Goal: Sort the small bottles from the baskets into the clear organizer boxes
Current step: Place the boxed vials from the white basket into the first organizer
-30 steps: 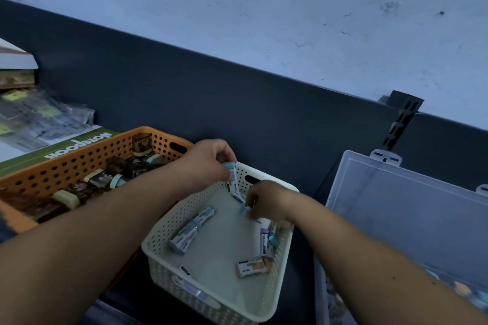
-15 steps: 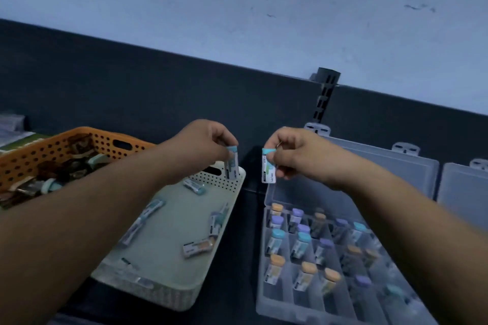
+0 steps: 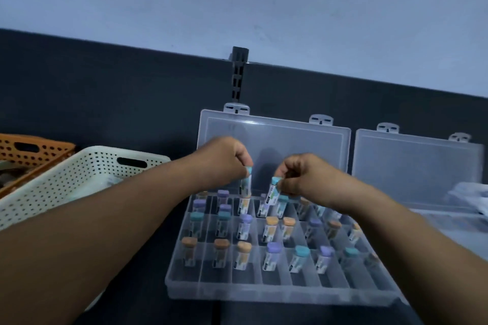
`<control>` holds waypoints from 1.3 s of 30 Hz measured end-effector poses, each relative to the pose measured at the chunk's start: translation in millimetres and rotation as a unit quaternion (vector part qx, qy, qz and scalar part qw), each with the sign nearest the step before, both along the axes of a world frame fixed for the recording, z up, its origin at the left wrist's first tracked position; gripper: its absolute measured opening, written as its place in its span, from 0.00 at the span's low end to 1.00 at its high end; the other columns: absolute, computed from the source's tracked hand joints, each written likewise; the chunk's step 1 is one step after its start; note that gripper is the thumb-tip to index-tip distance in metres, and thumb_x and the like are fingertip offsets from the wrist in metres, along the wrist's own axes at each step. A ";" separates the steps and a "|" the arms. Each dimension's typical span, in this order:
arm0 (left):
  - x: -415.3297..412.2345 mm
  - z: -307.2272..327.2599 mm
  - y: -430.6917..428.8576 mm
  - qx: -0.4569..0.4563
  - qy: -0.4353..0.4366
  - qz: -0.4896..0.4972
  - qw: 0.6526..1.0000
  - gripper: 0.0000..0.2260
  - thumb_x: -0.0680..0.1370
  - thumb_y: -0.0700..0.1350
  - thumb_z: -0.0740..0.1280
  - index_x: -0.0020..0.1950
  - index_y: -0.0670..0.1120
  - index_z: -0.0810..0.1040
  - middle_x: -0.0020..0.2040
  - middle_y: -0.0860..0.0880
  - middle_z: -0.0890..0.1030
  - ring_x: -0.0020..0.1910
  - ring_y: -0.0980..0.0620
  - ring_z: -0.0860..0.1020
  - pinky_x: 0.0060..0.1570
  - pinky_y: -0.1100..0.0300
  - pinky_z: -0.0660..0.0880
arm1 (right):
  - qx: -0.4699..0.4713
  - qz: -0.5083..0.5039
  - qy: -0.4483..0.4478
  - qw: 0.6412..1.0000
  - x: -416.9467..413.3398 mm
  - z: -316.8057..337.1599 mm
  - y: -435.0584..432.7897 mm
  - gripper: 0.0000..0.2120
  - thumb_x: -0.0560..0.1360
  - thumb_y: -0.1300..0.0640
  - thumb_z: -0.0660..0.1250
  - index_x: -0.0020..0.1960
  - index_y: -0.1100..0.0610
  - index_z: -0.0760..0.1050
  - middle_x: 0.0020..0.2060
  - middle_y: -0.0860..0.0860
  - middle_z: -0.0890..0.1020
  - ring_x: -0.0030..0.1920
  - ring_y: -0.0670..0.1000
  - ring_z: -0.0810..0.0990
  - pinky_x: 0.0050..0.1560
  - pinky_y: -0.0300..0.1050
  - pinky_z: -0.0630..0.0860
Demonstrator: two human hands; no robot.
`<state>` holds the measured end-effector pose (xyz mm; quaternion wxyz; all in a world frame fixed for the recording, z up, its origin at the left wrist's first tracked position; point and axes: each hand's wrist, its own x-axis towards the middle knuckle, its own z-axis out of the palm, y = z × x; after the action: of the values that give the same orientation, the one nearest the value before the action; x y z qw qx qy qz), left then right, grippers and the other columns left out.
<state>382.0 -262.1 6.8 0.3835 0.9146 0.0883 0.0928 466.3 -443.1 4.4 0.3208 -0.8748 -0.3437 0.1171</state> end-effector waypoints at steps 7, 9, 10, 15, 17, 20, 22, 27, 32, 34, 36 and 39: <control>8.4 -15.7 -4.1 0.047 0.031 0.008 0.998 0.03 0.74 0.40 0.70 0.44 0.48 0.82 0.44 0.51 0.83 0.44 0.51 0.82 0.48 0.55 0.80 | -0.036 0.023 -0.024 0.999 3.7 -20.7 6.5 0.01 0.74 0.59 0.71 0.46 0.57 0.80 0.40 0.51 0.82 0.40 0.47 0.78 0.47 0.45 0.78; 9.4 -18.3 -4.5 0.054 0.038 0.009 0.998 0.05 0.75 0.40 0.70 0.47 0.48 0.82 0.46 0.52 0.82 0.45 0.54 0.81 0.47 0.59 0.79 | -0.035 0.026 -0.020 0.999 6.5 -24.6 9.8 0.02 0.74 0.60 0.71 0.43 0.55 0.79 0.38 0.49 0.81 0.39 0.47 0.78 0.47 0.46 0.78; 9.8 -19.9 -4.7 0.059 0.041 0.007 0.997 0.05 0.75 0.40 0.70 0.48 0.47 0.82 0.47 0.52 0.82 0.45 0.55 0.80 0.46 0.61 0.77 | -0.038 0.026 -0.018 0.999 8.2 -26.7 10.8 0.03 0.74 0.59 0.71 0.42 0.54 0.79 0.38 0.49 0.81 0.39 0.47 0.78 0.46 0.46 0.78; 11.8 -30.0 -8.9 0.093 0.081 -0.017 0.992 0.06 0.76 0.40 0.69 0.51 0.47 0.83 0.48 0.51 0.83 0.44 0.55 0.80 0.43 0.63 0.76 | -0.076 0.027 -0.026 0.996 14.7 -38.1 9.9 0.06 0.73 0.59 0.72 0.39 0.51 0.78 0.37 0.47 0.82 0.40 0.48 0.80 0.45 0.45 0.79; 13.5 -33.3 -10.3 0.099 0.086 -0.024 0.991 0.07 0.76 0.39 0.69 0.51 0.46 0.83 0.48 0.51 0.83 0.43 0.55 0.80 0.43 0.61 0.78 | -0.083 0.030 -0.020 0.996 15.0 -40.2 9.2 0.09 0.73 0.59 0.72 0.37 0.49 0.77 0.37 0.46 0.82 0.39 0.47 0.80 0.41 0.40 0.78; 15.7 -37.2 -12.5 0.112 0.092 -0.032 0.989 0.08 0.75 0.39 0.69 0.52 0.46 0.84 0.49 0.51 0.84 0.43 0.56 0.80 0.43 0.64 0.76 | -0.094 0.034 -0.014 0.995 13.8 -41.8 9.3 0.12 0.73 0.60 0.72 0.36 0.47 0.76 0.35 0.43 0.80 0.36 0.43 0.78 0.37 0.35 0.74; 17.3 -40.3 -13.3 0.118 0.095 -0.034 0.988 0.08 0.75 0.39 0.70 0.53 0.46 0.83 0.51 0.51 0.84 0.46 0.56 0.80 0.48 0.63 0.76 | -0.098 0.034 -0.015 0.994 13.4 -43.2 9.4 0.12 0.73 0.61 0.72 0.36 0.47 0.76 0.34 0.43 0.79 0.35 0.42 0.77 0.37 0.35 0.75; 18.4 -45.6 -14.1 0.125 0.116 -0.041 0.985 0.10 0.72 0.39 0.72 0.53 0.47 0.83 0.51 0.51 0.83 0.48 0.55 0.80 0.50 0.60 0.77 | -0.103 0.039 -0.003 0.994 12.7 -44.7 9.6 0.06 0.72 0.62 0.72 0.43 0.51 0.80 0.38 0.45 0.81 0.41 0.47 0.80 0.43 0.39 0.78; 17.3 -45.8 -13.8 0.114 0.127 -0.046 0.984 0.11 0.71 0.39 0.74 0.53 0.46 0.83 0.52 0.51 0.83 0.50 0.55 0.80 0.52 0.59 0.77 | -0.107 0.037 0.006 0.994 13.5 -42.9 10.4 0.07 0.72 0.62 0.72 0.44 0.51 0.81 0.37 0.42 0.81 0.43 0.46 0.81 0.50 0.41 0.79; 17.9 -44.9 -12.9 0.113 0.123 -0.044 0.985 0.11 0.71 0.39 0.74 0.53 0.46 0.83 0.52 0.51 0.83 0.49 0.54 0.80 0.51 0.59 0.77 | -0.104 0.031 0.009 0.994 14.3 -40.7 10.9 0.07 0.72 0.62 0.72 0.42 0.50 0.81 0.38 0.43 0.82 0.43 0.46 0.81 0.50 0.40 0.79; 18.6 -44.4 -12.1 0.113 0.116 -0.042 0.986 0.11 0.71 0.39 0.73 0.53 0.47 0.83 0.51 0.51 0.83 0.49 0.54 0.80 0.50 0.61 0.77 | -0.103 0.026 0.005 0.994 14.5 -37.5 11.8 0.06 0.72 0.61 0.72 0.43 0.50 0.81 0.39 0.46 0.83 0.43 0.47 0.81 0.48 0.41 0.78; 17.6 -43.4 -10.3 0.109 0.104 -0.041 0.988 0.11 0.72 0.39 0.72 0.54 0.47 0.83 0.51 0.51 0.83 0.47 0.55 0.79 0.47 0.63 0.75 | -0.099 0.014 0.001 0.995 13.5 -30.4 13.2 0.04 0.73 0.60 0.72 0.44 0.52 0.81 0.39 0.48 0.83 0.40 0.49 0.81 0.42 0.41 0.79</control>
<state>399.6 -272.4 -36.5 0.2740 0.9584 0.0793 -0.0097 479.9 -429.9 -26.0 0.2315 -0.8970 -0.3427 0.1562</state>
